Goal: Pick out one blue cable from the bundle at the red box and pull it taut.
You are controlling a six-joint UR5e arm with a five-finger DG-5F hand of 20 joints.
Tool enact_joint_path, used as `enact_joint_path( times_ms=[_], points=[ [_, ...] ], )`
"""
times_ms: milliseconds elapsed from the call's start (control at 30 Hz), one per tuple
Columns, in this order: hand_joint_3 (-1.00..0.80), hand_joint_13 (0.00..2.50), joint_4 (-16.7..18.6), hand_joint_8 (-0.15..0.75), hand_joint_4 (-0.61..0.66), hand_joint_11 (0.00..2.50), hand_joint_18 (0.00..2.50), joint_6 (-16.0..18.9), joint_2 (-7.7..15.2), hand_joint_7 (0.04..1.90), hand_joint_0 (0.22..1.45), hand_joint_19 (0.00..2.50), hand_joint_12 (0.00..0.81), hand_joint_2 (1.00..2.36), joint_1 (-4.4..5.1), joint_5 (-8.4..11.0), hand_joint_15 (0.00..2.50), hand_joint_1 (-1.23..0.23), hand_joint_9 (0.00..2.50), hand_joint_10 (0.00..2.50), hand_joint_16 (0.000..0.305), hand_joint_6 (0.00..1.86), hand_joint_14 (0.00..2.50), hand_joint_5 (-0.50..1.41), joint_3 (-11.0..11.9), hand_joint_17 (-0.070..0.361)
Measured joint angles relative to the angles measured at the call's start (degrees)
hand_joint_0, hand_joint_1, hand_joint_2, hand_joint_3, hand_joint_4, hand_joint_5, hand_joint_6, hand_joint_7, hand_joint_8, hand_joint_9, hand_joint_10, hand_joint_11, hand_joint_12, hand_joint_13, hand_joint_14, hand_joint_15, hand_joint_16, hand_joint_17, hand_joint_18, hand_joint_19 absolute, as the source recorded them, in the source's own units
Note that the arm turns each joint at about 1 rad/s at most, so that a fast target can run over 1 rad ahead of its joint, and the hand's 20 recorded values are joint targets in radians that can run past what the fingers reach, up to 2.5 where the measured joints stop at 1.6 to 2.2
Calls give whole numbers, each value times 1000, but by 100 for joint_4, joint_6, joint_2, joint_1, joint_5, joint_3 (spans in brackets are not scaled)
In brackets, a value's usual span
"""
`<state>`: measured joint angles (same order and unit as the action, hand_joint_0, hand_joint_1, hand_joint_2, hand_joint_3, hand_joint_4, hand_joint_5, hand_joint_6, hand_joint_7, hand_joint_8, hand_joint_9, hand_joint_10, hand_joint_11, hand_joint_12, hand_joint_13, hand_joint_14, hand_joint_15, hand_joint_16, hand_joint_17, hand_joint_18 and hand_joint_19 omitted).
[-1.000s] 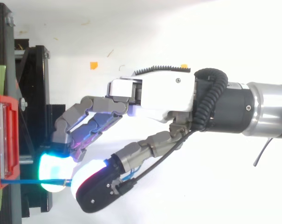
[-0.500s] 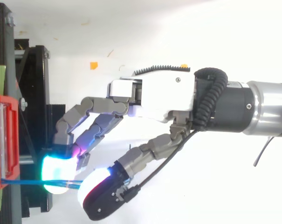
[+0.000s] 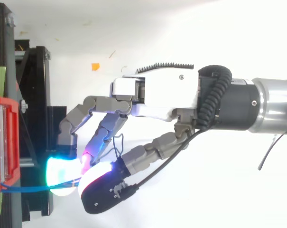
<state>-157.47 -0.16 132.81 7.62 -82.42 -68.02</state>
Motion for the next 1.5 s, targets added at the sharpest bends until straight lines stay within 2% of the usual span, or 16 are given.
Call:
enact_joint_path(
  times_ms=[233, 433, 700, 1000, 1500],
  points=[
    [-93, 982, -143, 308, 9, 517, 793, 276, -1, 766, 583, 575, 391, 1011, -80, -386, 531, -724, 1088, 18, 52, 940, 20, -115, 79, 118],
    [-86, 991, -515, 313, 26, 530, 819, 459, -1, 782, 579, 576, 396, 1009, -218, -838, 526, -714, 1125, 18, 54, 937, 18, -107, 247, 122],
    [-107, 1009, -764, 323, 66, 520, 840, 597, -3, 786, 570, 575, 406, 1007, -398, -1240, 532, -688, 1150, 16, 56, 933, 19, -100, 365, 127],
    [-140, 1015, -791, 323, 93, 517, 840, 607, -2, 784, 564, 576, 404, 1009, -576, -1467, 532, -674, 1162, 16, 56, 928, 18, -96, 409, 125],
    [-163, 1048, -763, 314, 111, 550, 876, 588, -1, 846, 553, 580, 401, 1010, -685, -1583, 533, -654, 1246, 17, 55, 921, 18, -80, 415, 125]
  ],
)
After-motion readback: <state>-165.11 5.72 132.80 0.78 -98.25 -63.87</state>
